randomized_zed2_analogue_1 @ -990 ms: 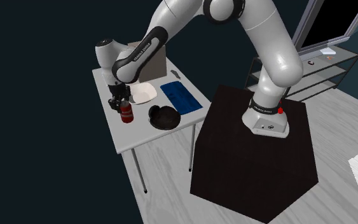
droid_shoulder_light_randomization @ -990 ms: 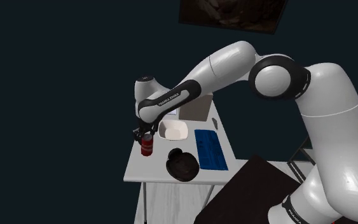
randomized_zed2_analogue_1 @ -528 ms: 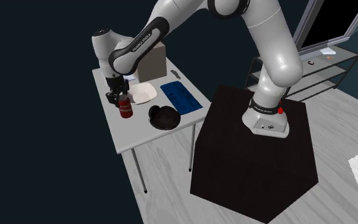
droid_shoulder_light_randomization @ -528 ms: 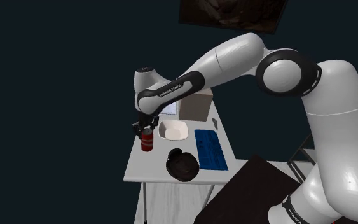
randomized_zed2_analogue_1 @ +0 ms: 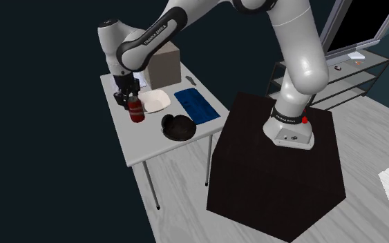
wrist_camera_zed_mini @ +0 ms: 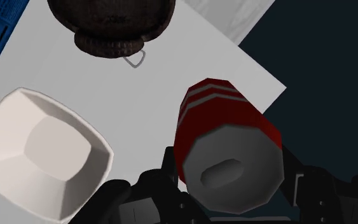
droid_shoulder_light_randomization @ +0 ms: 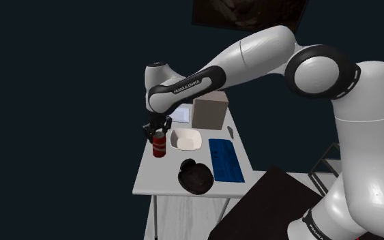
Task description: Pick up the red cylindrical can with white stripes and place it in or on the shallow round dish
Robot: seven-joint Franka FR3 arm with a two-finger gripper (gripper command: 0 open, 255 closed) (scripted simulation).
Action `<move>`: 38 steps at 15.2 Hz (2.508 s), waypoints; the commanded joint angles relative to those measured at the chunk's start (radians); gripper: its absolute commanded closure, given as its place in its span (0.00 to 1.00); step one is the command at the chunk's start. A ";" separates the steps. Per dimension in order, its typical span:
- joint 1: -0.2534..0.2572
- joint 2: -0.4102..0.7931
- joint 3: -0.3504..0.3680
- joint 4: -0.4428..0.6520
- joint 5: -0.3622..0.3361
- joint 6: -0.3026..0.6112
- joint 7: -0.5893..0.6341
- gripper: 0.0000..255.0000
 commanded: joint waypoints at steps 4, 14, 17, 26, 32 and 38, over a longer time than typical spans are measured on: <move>-0.061 -0.175 0.010 -0.256 0.029 0.084 -0.043 1.00; -0.171 -0.522 0.003 -0.696 0.130 0.188 -0.206 1.00; -0.177 -0.535 -0.003 -0.740 0.134 0.219 -0.221 1.00; -0.173 -0.433 -0.011 -0.760 0.096 0.338 -0.194 1.00; -0.165 -0.357 -0.023 -0.763 0.064 0.415 -0.172 1.00; -0.162 -0.332 -0.028 -0.762 0.053 0.438 -0.165 1.00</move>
